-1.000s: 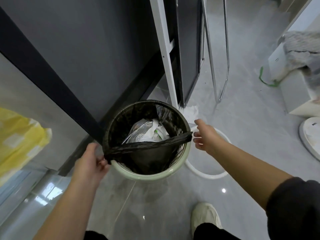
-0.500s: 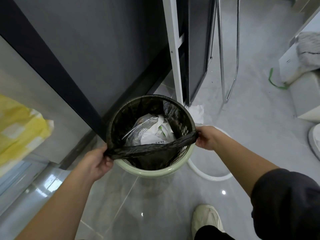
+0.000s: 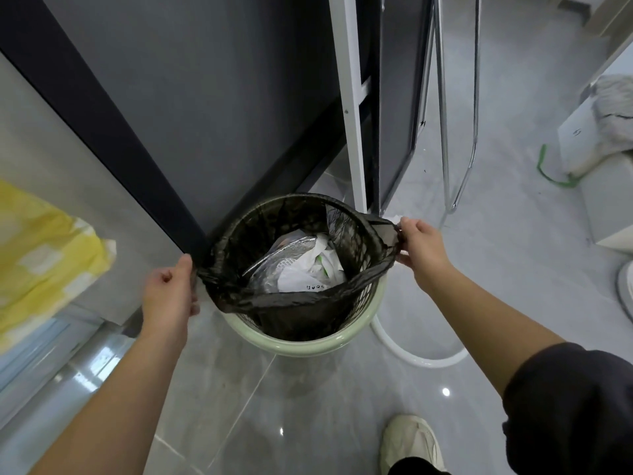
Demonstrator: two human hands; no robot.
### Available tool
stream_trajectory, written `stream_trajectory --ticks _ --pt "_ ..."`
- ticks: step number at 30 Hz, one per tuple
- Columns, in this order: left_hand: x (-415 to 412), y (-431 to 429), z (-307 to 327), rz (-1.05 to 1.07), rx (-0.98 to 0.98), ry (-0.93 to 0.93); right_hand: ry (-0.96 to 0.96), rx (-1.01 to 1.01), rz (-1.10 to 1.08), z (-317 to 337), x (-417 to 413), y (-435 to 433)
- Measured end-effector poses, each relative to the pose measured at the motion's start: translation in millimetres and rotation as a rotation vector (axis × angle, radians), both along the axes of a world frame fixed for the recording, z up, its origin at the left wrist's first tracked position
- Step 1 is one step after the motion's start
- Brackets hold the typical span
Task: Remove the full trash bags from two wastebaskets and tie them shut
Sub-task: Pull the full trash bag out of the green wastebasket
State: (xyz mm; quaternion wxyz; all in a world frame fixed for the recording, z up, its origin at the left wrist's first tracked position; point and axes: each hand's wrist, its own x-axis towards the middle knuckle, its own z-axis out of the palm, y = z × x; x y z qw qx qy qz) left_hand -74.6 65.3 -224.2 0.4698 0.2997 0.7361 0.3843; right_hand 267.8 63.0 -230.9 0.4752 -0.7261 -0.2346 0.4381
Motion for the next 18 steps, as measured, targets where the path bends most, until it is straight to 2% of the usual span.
stream_trajectory --ticks 2,4,6,9,12,15,18 --pt "-0.2 -0.3 -2.5 -0.091 -0.280 -0.047 -0.048 -0.188 0.091 2.5 2.6 1.9" --pt "2.3 1.7 -4.8 -0.145 -0.387 -0.165 -0.044 -0.339 0.202 1.5 -0.7 3.7" --pt "3.0 9.9 -10.9 -0.121 -0.326 -0.152 -0.091 -0.310 0.217 -1.2 -6.3 7.6" --pt "2.4 15.6 -15.0 -0.072 -0.171 0.067 -0.278 -0.157 0.157 -3.3 -7.3 13.0" --pt "1.4 8.6 -8.7 -0.178 -0.095 0.238 -0.345 -0.117 0.168 -0.4 -1.4 9.9" --pt "-2.5 0.1 4.8 -0.410 -0.176 0.287 -0.386 -0.143 0.245 2.6 8.3 0.9" --pt "-4.0 -0.1 15.6 -0.486 -0.322 0.218 -0.280 -0.135 0.246 4.3 17.4 -4.3"
